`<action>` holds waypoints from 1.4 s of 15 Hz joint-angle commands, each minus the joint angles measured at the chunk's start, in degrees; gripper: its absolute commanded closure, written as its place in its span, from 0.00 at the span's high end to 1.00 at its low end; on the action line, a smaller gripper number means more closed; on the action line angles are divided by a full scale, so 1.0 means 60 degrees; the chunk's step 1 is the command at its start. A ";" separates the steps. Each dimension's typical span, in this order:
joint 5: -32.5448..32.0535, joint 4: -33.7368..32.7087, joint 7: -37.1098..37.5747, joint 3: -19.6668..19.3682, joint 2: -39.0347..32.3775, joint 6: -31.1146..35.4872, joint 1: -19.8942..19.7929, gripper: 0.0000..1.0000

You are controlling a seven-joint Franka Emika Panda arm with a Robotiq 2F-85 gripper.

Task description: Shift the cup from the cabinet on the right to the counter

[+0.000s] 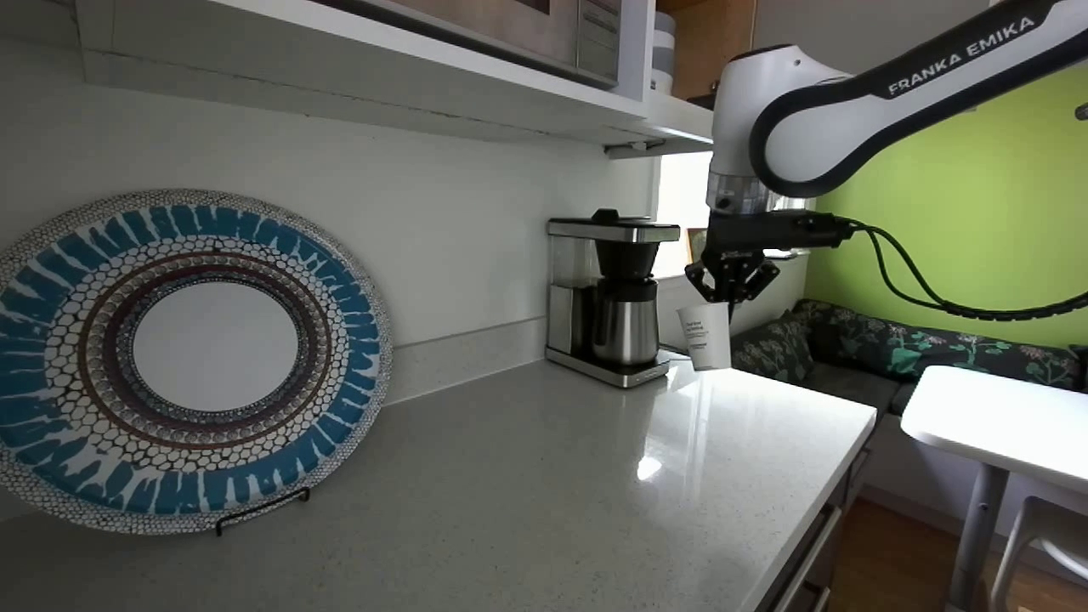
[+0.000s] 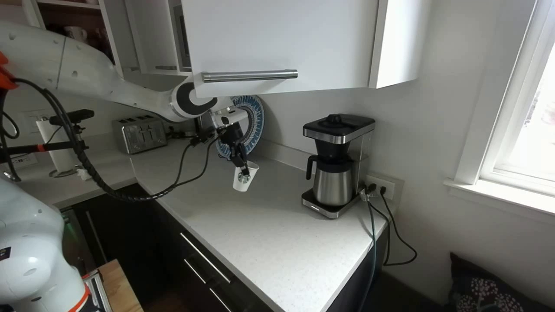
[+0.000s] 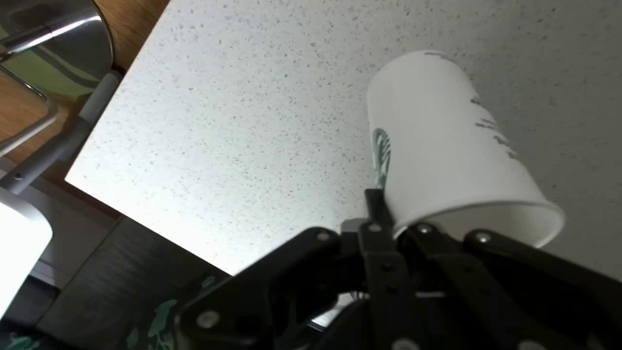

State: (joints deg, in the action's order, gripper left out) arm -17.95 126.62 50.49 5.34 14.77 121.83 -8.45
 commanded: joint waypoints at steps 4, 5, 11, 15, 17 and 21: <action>-0.1306 0.0011 0.3105 -0.0126 -0.1084 0.0373 -0.0058 0.01; -0.1471 -0.0034 0.3464 -0.0178 -0.1261 0.0381 -0.0022 0.01; -0.2570 -0.0344 0.4954 -0.0484 -0.2171 0.0672 0.0206 0.01; -0.2938 -0.0619 0.5226 -0.0662 -0.2716 0.1475 0.0418 0.01; -0.2931 -0.0744 0.5038 -0.0727 -0.2970 0.1792 0.0550 0.01; -0.2998 -0.0888 0.4874 -0.0917 -0.3321 0.2050 0.0753 0.01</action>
State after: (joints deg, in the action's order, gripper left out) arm -34.51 122.36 79.85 1.76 -3.08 132.61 -5.63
